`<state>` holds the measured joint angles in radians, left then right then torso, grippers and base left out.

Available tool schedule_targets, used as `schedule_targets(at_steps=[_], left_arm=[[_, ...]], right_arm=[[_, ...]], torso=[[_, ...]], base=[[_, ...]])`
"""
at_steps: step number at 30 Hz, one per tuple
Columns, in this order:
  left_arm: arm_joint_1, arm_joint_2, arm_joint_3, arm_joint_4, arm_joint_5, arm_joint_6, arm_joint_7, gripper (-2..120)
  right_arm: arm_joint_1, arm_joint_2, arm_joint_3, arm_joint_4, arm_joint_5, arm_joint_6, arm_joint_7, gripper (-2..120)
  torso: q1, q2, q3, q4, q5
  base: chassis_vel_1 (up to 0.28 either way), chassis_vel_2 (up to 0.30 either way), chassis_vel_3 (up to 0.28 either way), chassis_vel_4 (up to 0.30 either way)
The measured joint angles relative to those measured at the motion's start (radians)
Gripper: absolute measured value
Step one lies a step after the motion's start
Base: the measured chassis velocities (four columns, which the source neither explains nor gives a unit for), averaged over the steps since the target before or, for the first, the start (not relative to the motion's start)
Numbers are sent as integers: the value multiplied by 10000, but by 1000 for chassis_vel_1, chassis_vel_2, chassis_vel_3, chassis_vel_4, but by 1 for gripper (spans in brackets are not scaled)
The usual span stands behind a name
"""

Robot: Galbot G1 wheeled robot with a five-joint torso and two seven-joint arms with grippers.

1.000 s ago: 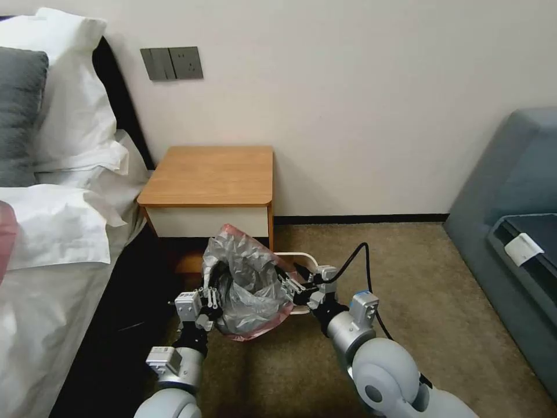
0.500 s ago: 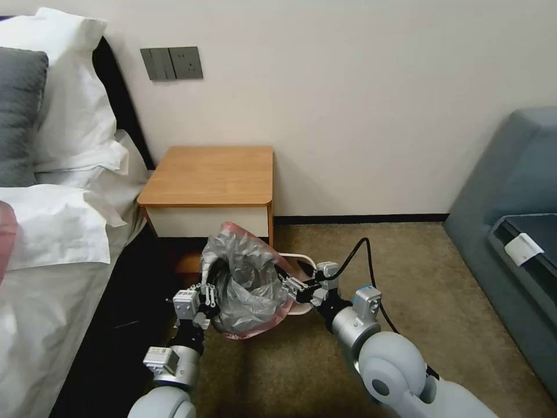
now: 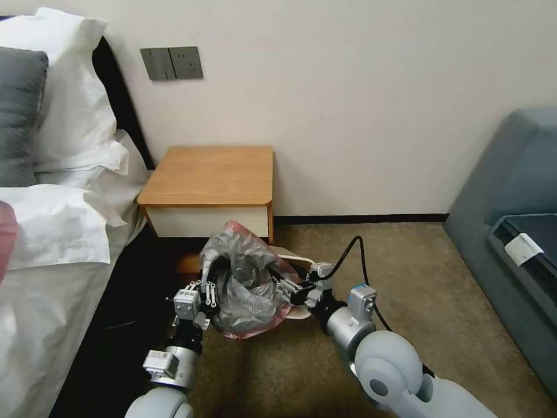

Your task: Pick up the garbage bag from the table and place it over the trash can.

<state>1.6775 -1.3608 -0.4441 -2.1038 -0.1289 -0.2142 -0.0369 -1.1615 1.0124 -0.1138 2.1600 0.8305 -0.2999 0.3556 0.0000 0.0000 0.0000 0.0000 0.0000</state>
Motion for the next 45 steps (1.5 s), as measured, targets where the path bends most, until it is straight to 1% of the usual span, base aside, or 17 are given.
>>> schedule_targets(at_steps=[1,3,5,7,9,11,14,16,25,29,32,33,36,37,40,43,45], left_arm=[[0,0,0,0,0,0,0,5],[27,-67,1,-30,6,-1,3,5],[40,-100,3,-34,6,-2,3,5],[77,-160,11,-40,-17,14,-3,5],[86,-171,14,-42,-28,21,-6,5],[142,-214,58,-70,-147,95,-36,5],[168,-233,90,-110,-245,205,-79,5],[203,-257,154,-156,-436,401,-195,5],[215,-310,170,-197,-1110,992,-621,5],[208,-336,154,-196,-1453,1355,-875,5],[252,-322,157,-197,-1478,1543,-906,5],[252,-322,157,-197,-1478,1543,-906,5],[336,-332,203,-232,-1459,1552,-825,5],[367,-357,215,-271,-1454,1546,-756,5],[391,-402,219,-317,-1469,1528,-679,5],[406,-450,208,-395,-1705,1523,-570,5],[400,-506,170,-466,-2341,1613,-451,5]], right_arm=[[0,0,0,0,0,0,0,59],[1,26,-106,30,-63,6,-31,48],[-17,26,-118,36,-112,30,-62,45],[-80,18,-108,78,-175,67,-156,34],[-96,13,-99,87,-194,80,-194,32],[-151,6,-56,67,-386,213,-411,18],[-184,15,-38,16,-540,303,-559,14],[-251,19,25,-7,-647,354,-755,0],[-449,-179,352,414,-657,384,-1216,0],[-357,-489,641,982,-347,369,-1624,0],[510,-709,781,1412,860,69,-1564,0],[510,-709,781,1412,860,69,-1564,0],[1537,-648,747,1185,1972,-398,-892,0],[2035,-572,715,757,2438,-704,-369,0],[2463,-532,678,316,2785,-960,67,0],[2880,-518,689,-8,3359,-1419,682,0],[3193,-545,838,-97,4455,-1890,1466,0]], torso=[[0,0,0,0,0],[0,0,0,0,0],[0,0,0,0,0],[0,0,0,0,0],[1,0,0,0,0],[1,0,0,0,0],[1,0,0,0,0],[1,0,0,0,0],[0,0,0,0,0],[1,0,0,-1,0],[1,0,0,0,0],[1,0,0,0,0],[0,1,0,1,-1],[0,0,0,1,1],[1,0,1,2,1],[1,-1,1,0,1],[1,0,1,1,0]], base=[[0,0,0,0],[0,0,0,0],[0,0,0,0],[0,0,0,0],[0,0,0,0],[0,0,0,0],[0,0,0,0],[0,0,0,0],[0,0,0,0],[0,0,0,0],[0,0,0,0],[0,0,0,0],[0,0,0,0],[0,0,0,0],[0,0,0,0],[0,0,0,0],[0,0,0,0]])
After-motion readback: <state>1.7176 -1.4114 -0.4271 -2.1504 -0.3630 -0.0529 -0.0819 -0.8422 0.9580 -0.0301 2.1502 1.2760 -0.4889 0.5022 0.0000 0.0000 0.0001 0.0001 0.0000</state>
